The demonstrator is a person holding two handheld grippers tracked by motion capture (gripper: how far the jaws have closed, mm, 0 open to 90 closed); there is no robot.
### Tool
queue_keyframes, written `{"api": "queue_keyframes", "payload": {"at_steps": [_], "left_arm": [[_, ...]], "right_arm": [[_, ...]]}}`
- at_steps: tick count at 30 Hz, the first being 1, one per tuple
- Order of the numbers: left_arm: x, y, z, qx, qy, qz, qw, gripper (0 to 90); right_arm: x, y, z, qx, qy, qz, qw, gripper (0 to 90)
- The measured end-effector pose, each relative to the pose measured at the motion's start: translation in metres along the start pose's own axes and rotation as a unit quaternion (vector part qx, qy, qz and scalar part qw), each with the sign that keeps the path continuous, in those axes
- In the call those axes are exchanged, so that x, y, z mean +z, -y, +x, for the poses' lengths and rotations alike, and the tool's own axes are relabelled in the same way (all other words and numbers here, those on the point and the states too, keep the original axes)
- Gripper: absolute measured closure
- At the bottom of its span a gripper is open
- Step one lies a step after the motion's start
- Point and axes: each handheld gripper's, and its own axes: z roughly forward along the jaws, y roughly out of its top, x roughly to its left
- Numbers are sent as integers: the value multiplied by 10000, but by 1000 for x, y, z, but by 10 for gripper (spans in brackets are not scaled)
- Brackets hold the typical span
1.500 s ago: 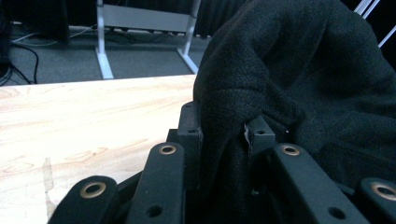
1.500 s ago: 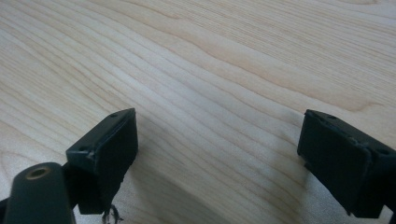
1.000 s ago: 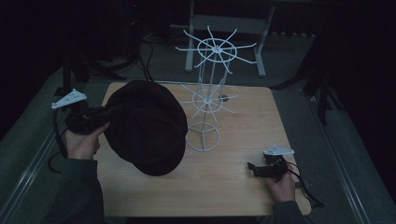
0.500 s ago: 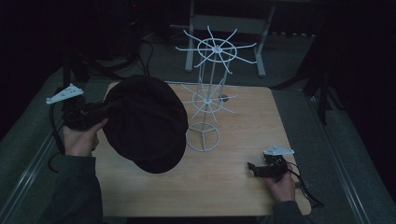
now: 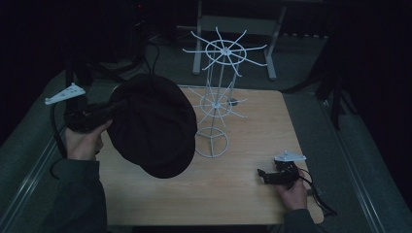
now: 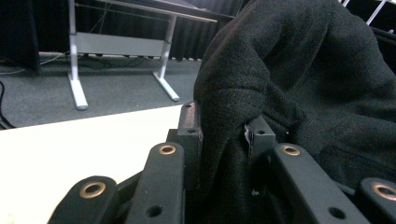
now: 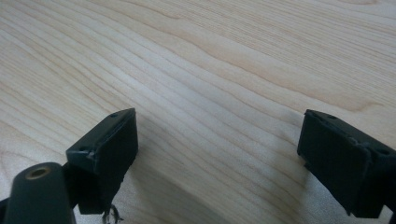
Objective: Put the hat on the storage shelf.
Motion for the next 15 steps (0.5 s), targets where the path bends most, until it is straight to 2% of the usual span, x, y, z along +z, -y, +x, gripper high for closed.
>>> {"api": "queue_keyframes", "payload": {"at_steps": [15], "left_arm": [[-1,-9,-4,8,125,-107,9999,747]], "right_arm": [[0,0,0,0,0,0,10000,121]]}}
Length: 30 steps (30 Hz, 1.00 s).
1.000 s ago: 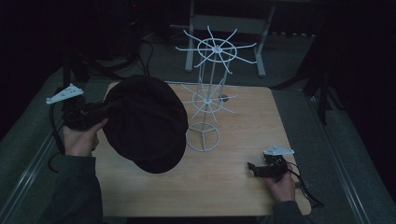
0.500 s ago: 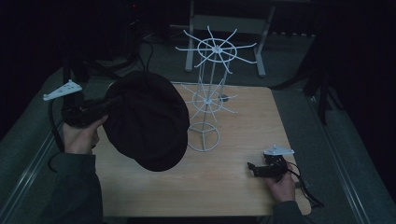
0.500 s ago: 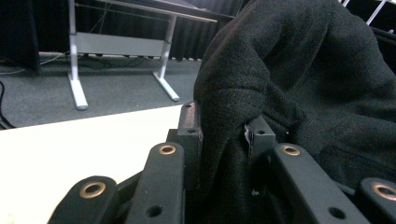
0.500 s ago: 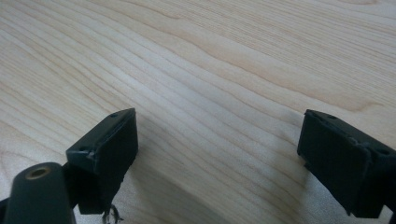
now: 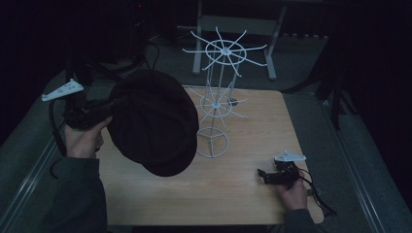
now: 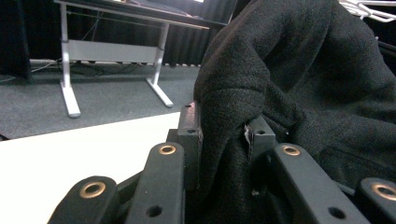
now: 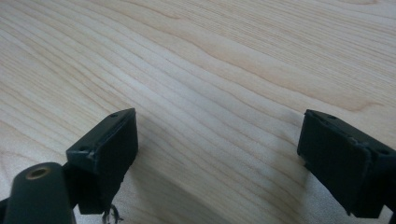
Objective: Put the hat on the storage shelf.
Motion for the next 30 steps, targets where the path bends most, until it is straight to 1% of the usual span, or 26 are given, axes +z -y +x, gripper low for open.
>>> {"api": "queue_keyframes", "payload": {"at_steps": [15,17,24,30], "left_arm": [[-1,-11,-5,64,150,-61,9998,747],[0,-12,-5,54,181,-76,9998,747],[1,-16,-6,132,293,-115,9994,747],[1,-20,-7,140,384,-168,9990,747]], "right_arm": [[0,0,0,2,1,-1,10000,122],[0,0,0,2,2,-2,10000,122],[0,0,0,1,3,1,10000,122],[0,0,0,3,2,-2,10000,122]]}}
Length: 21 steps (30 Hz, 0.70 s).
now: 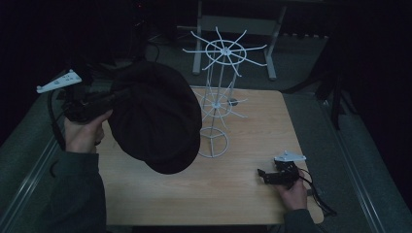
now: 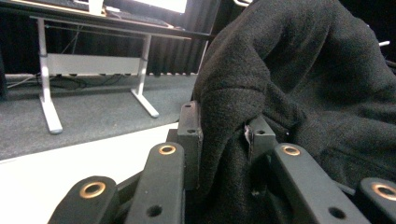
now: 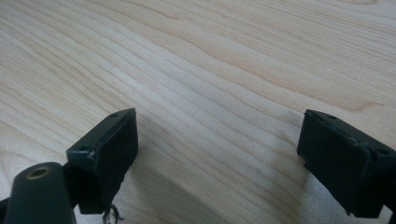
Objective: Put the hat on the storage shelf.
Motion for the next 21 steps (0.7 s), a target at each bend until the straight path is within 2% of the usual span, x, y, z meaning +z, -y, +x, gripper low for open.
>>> {"api": "queue_keyframes", "payload": {"at_steps": [21], "left_arm": [[13,-13,-7,-12,291,-100,9995,746]], "right_arm": [[0,0,0,4,-2,6,10000,122]]}}
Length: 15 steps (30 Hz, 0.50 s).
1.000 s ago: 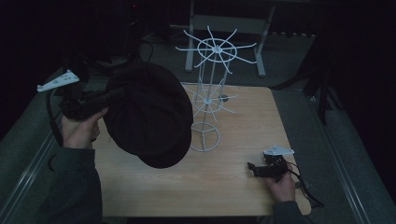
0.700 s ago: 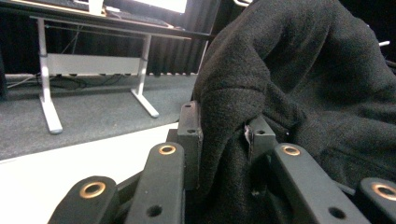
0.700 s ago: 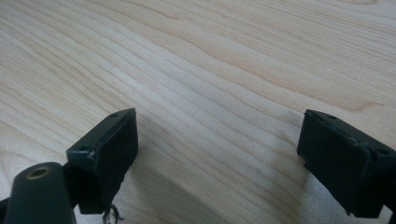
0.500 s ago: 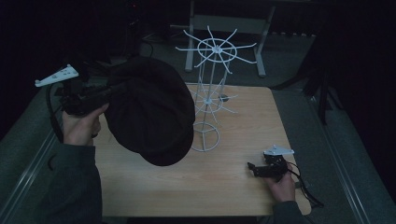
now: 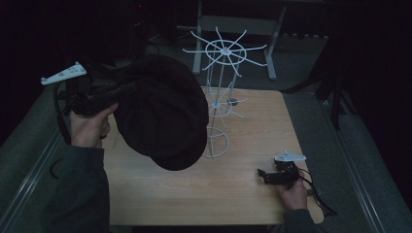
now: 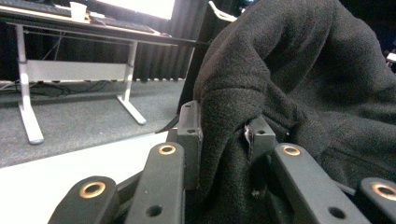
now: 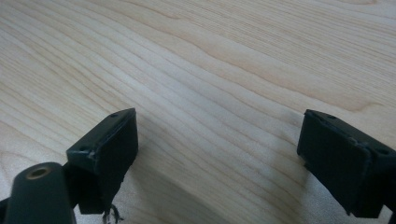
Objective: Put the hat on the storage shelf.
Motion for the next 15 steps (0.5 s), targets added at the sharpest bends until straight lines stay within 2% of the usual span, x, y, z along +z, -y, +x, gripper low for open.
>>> {"api": "queue_keyframes", "payload": {"at_steps": [15], "left_arm": [[6,-4,-7,-18,249,-101,9996,746]], "right_arm": [[0,0,0,-2,-1,0,10000,122]]}}
